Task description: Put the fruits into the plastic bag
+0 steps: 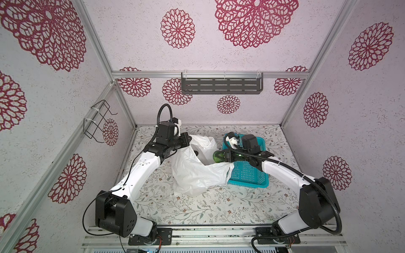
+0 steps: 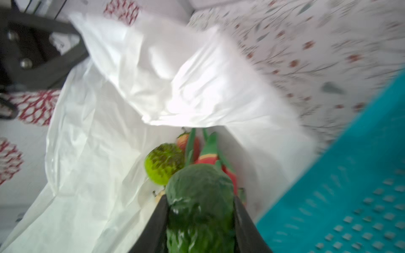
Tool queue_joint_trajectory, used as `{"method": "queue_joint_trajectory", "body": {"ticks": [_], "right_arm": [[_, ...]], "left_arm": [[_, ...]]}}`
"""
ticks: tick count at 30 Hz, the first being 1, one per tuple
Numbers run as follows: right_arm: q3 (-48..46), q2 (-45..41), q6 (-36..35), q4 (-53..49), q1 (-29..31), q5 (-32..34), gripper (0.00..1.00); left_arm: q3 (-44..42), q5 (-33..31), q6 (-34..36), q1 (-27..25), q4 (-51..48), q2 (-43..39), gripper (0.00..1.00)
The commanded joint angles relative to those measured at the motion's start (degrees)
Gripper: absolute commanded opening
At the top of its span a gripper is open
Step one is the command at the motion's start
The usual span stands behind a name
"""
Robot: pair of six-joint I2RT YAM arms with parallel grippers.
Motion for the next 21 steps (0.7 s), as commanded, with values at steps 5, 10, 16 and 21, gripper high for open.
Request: {"method": "queue_joint_trajectory", "body": {"ticks": [5, 10, 16, 21], "right_arm": [[21.4, 13.1, -9.6, -11.1, 10.6, -9.0, 0.42], [23.6, 12.2, -12.4, -13.3, 10.9, -2.1, 0.99], [11.7, -0.8, -7.1, -6.2, 3.5, 6.3, 0.99], [0.0, -14.8, -5.9, -2.7, -3.4, 9.7, 0.99]], "left_arm": [[-0.1, -1.2, 0.7, -0.1, -0.4, -2.5, 0.00], [-0.3, -2.2, 1.4, 0.0, -1.1, -3.3, 0.00], [-0.5, -3.0, 1.9, 0.2, -0.5, -3.1, 0.00], [-0.4, -2.7, 1.8, 0.4, 0.4, -2.0, 0.00]]}}
